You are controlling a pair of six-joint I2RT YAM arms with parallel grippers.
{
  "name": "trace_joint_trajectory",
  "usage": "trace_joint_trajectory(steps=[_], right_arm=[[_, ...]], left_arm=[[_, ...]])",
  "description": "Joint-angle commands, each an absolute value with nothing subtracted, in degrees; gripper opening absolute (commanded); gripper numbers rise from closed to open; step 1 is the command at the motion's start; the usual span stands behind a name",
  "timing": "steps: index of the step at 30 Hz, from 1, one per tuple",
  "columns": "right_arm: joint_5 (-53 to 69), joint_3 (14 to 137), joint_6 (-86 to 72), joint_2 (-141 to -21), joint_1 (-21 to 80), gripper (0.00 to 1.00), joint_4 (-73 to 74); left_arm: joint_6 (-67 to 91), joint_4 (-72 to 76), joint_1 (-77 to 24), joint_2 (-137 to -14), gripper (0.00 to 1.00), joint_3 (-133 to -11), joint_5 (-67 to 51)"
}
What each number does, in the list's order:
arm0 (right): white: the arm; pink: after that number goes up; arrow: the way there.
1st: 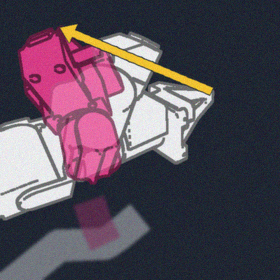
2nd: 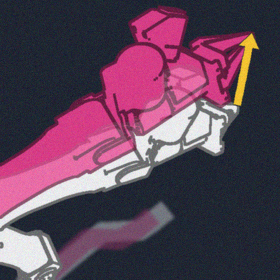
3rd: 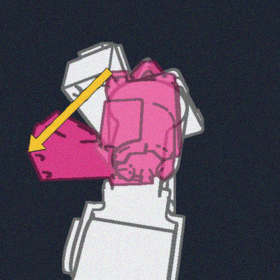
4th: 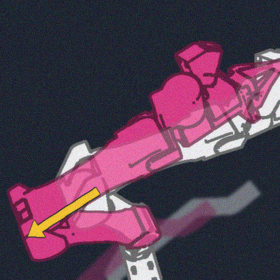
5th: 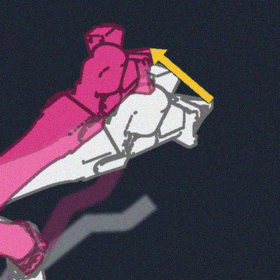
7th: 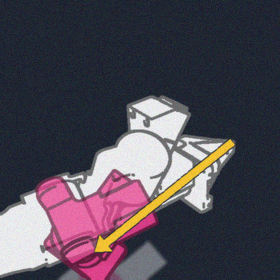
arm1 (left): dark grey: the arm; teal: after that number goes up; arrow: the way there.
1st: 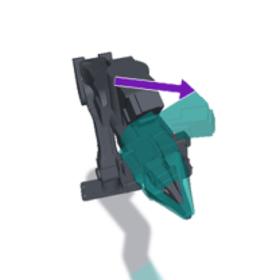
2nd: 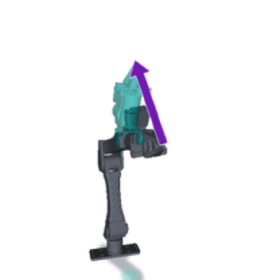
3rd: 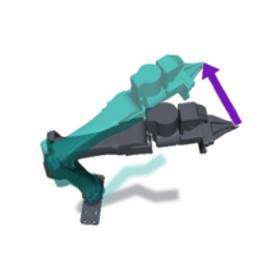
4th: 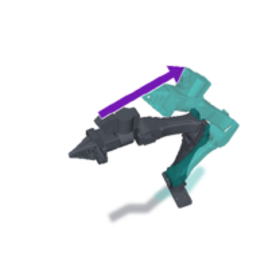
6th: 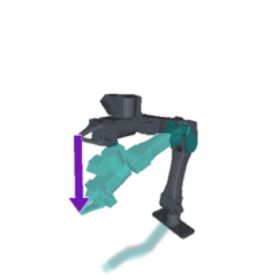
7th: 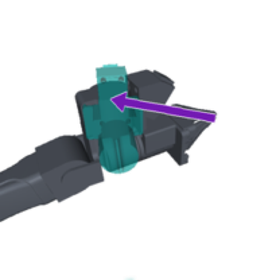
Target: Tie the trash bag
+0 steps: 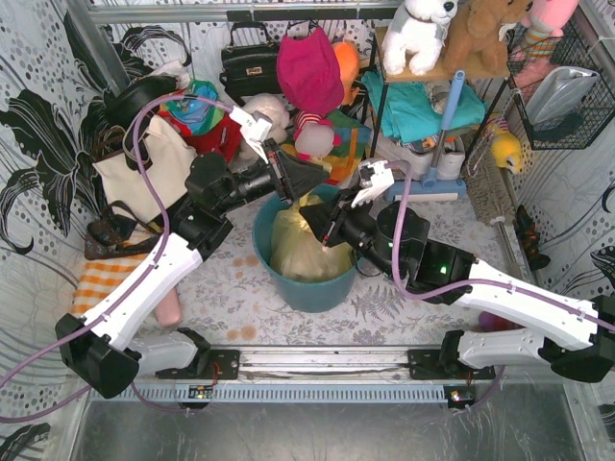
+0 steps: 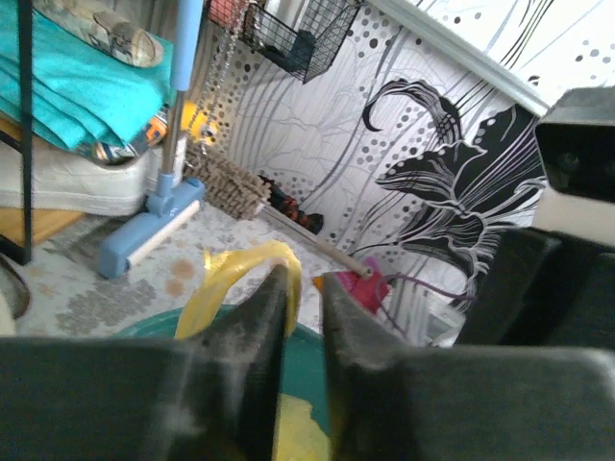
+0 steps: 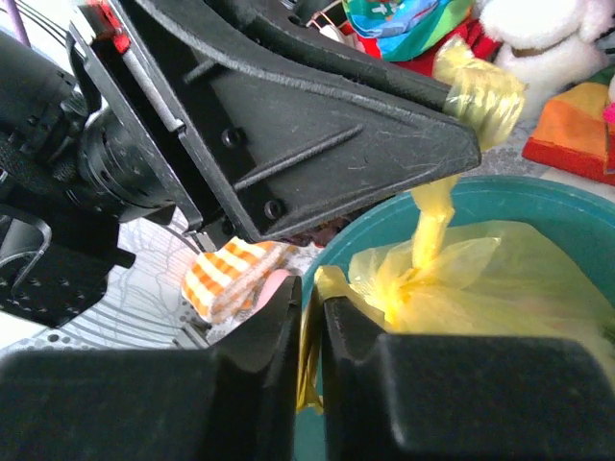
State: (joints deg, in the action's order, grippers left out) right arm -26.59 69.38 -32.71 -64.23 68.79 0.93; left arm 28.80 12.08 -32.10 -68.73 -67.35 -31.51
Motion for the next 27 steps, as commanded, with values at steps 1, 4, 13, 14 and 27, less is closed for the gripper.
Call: trace_joint_trajectory(steps=[1, 4, 13, 14, 27], right_arm=[[-24.96, 73.88, -33.35, -64.56, 68.66, 0.28, -0.67], [-23.4, 78.72, -31.58, -65.5, 68.64, 0.49, 1.98], [-30.29, 90.59, -18.66, -65.91, 68.69, 0.56, 7.9], [-31.86, 91.14, -16.31, -66.04, 68.59, 0.58, 7.84], [-40.84, 80.42, -7.77, -65.41, 43.85, 0.92, 13.2]], left_arm=[[27.9, 14.31, -31.82, -67.34, 0.37, -70.92, -30.12], [24.51, 10.38, -31.89, -67.64, 0.55, -75.66, -29.46], [15.48, -3.12, -31.84, -66.74, 0.72, -87.61, -12.38], [14.7, -3.47, -31.87, -65.94, 0.73, -87.27, -10.25], [10.13, -5.08, -31.81, -54.19, 1.0, -64.62, 30.06]])
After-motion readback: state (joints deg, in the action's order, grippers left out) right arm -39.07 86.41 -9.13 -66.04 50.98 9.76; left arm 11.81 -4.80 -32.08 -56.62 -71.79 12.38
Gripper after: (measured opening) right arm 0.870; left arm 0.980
